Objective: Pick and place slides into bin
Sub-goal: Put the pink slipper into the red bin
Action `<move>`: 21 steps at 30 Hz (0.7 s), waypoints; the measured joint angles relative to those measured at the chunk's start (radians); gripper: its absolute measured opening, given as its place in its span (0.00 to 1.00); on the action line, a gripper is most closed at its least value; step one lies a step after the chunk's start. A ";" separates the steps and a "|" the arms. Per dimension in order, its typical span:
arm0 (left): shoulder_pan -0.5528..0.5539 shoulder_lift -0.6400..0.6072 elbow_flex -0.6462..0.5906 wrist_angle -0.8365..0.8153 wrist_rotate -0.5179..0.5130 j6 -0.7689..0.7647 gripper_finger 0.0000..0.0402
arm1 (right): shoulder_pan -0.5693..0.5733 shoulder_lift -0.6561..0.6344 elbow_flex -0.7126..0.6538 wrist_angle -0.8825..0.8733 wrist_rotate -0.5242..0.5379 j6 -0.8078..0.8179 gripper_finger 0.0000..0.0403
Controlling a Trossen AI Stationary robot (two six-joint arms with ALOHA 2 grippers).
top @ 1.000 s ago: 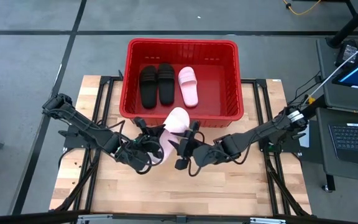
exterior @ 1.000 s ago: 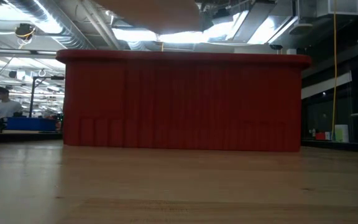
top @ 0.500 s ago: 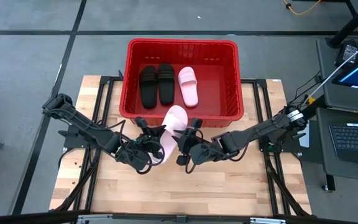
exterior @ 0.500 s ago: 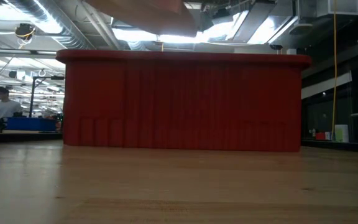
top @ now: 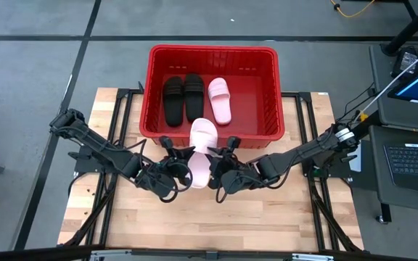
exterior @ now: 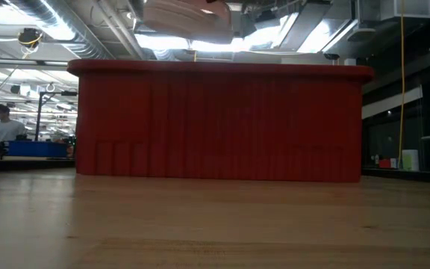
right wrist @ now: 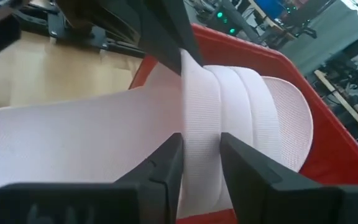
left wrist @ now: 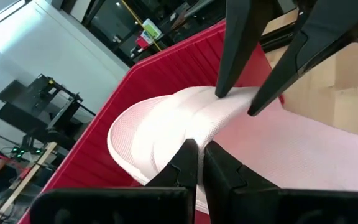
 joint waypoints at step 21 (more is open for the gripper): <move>0.000 -0.002 0.000 -0.005 0.103 0.033 0.02 | 0.001 0.000 -0.002 -0.012 0.062 -0.051 0.03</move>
